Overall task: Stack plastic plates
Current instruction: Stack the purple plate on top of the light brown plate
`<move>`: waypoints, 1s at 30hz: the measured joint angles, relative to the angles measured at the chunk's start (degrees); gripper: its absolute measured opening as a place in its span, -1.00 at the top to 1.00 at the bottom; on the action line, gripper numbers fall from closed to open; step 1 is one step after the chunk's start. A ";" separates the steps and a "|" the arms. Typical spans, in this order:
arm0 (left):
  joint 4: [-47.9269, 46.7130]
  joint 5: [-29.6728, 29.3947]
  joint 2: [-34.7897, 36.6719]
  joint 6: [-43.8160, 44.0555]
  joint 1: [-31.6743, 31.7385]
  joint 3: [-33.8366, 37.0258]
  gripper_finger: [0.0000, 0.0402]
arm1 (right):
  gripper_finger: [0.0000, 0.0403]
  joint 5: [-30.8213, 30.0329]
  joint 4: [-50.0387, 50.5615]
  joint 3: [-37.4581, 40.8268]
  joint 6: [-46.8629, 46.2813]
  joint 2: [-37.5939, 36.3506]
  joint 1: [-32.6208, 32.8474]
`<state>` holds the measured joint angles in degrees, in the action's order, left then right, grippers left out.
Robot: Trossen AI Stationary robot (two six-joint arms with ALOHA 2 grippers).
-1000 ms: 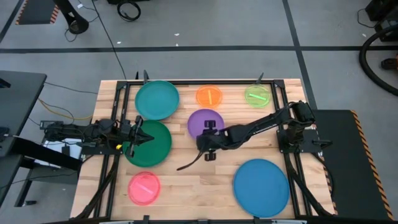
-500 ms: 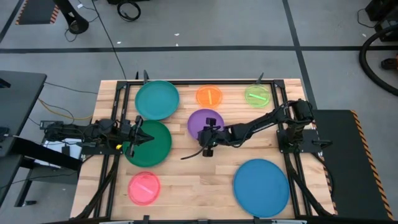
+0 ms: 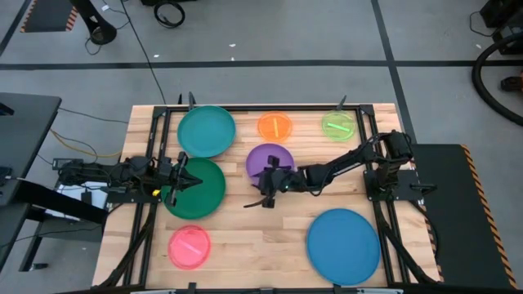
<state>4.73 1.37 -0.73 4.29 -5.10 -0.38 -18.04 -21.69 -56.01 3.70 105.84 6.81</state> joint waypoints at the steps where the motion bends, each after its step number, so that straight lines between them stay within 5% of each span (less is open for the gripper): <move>1: 0.01 0.00 0.00 0.00 -0.01 0.00 0.93 | 0.24 2.96 -2.83 0.55 0.77 0.00 -0.52; 13: 0.00 0.00 0.00 0.00 -0.02 0.01 0.93 | 0.25 28.13 -18.38 11.51 2.34 -0.02 -10.79; 30: 0.00 0.00 0.00 0.00 0.00 0.01 0.93 | 0.29 25.70 -13.13 12.66 6.82 -0.04 -11.04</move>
<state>4.73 1.37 -0.73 4.29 -5.10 -0.37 7.67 -34.83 -43.35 10.52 105.80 -4.23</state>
